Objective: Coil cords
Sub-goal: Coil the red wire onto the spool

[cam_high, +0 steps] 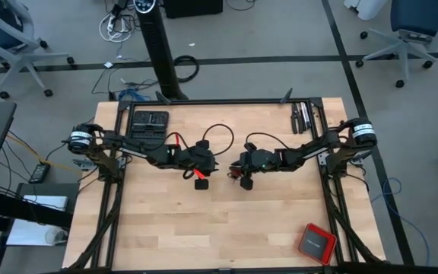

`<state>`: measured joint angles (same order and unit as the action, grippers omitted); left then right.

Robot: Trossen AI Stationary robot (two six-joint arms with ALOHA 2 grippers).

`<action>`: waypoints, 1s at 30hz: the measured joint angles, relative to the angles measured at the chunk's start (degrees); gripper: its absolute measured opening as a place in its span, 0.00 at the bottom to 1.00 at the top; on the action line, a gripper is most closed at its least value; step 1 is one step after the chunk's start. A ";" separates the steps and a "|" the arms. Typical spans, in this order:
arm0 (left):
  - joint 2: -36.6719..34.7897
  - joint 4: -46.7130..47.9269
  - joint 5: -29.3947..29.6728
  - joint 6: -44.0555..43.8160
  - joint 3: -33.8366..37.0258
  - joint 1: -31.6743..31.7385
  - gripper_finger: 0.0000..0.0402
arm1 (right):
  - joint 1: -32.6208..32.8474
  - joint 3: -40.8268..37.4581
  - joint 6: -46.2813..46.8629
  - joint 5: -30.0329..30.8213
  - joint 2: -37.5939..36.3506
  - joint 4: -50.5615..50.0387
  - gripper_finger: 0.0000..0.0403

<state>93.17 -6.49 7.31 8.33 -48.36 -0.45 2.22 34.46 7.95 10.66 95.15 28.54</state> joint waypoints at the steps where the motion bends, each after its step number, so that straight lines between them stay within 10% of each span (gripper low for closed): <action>1: 0.00 0.04 0.00 -0.27 0.00 0.00 0.25 | 0.02 -0.01 0.28 -0.01 -0.17 -0.16 0.16; 30: 0.04 -0.01 -0.04 -1.55 -0.02 -0.02 0.25 | 0.42 0.00 0.52 0.09 -3.09 0.03 0.16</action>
<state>93.21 -6.50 7.27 6.79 -48.38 -0.47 2.63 34.46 8.47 10.74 92.06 28.56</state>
